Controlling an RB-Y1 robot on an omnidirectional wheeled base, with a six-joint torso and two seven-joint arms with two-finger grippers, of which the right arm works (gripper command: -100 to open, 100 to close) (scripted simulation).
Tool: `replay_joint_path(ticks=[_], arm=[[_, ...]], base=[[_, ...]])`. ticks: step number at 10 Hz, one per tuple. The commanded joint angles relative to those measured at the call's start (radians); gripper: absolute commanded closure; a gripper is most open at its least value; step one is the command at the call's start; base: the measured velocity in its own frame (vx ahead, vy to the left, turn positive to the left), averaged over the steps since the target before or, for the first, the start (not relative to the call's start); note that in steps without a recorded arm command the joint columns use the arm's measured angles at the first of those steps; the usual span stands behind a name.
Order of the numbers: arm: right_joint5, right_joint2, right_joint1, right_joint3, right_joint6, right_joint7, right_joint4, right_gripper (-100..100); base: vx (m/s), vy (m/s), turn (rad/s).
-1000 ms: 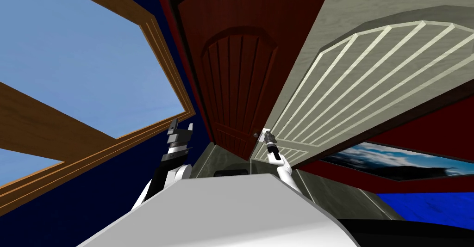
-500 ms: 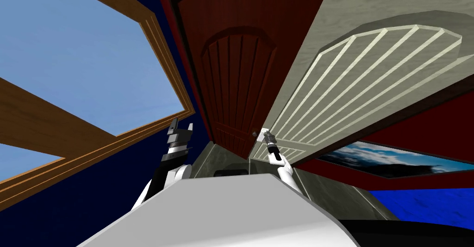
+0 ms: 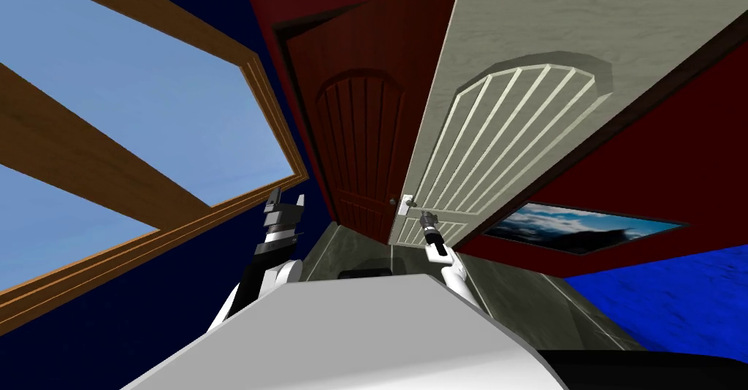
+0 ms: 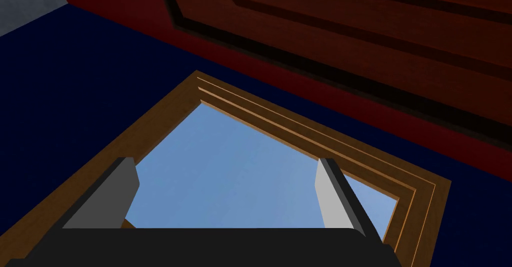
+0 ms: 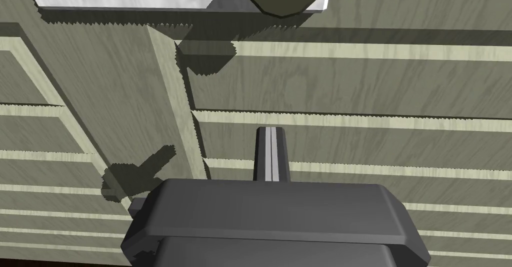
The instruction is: Pull the door open
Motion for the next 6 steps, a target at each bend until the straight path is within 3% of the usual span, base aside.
replay_joint_path(ticks=[1,3,4,6], arm=[[0.002,0.001,0.003,0.016,-0.003,-0.011,-0.01,-100],[0.006,0.004,0.005,0.034,-0.005,-0.02,-0.023,-100],[0.004,0.002,0.005,0.028,-0.005,-0.018,-0.017,-100],[-0.001,-0.018,0.018,-0.014,0.001,-0.009,0.003,-100]], base=[[-0.192,0.103,0.041],[-0.199,0.074,0.055],[-0.074,0.037,0.005],[0.035,-0.084,-0.171]])
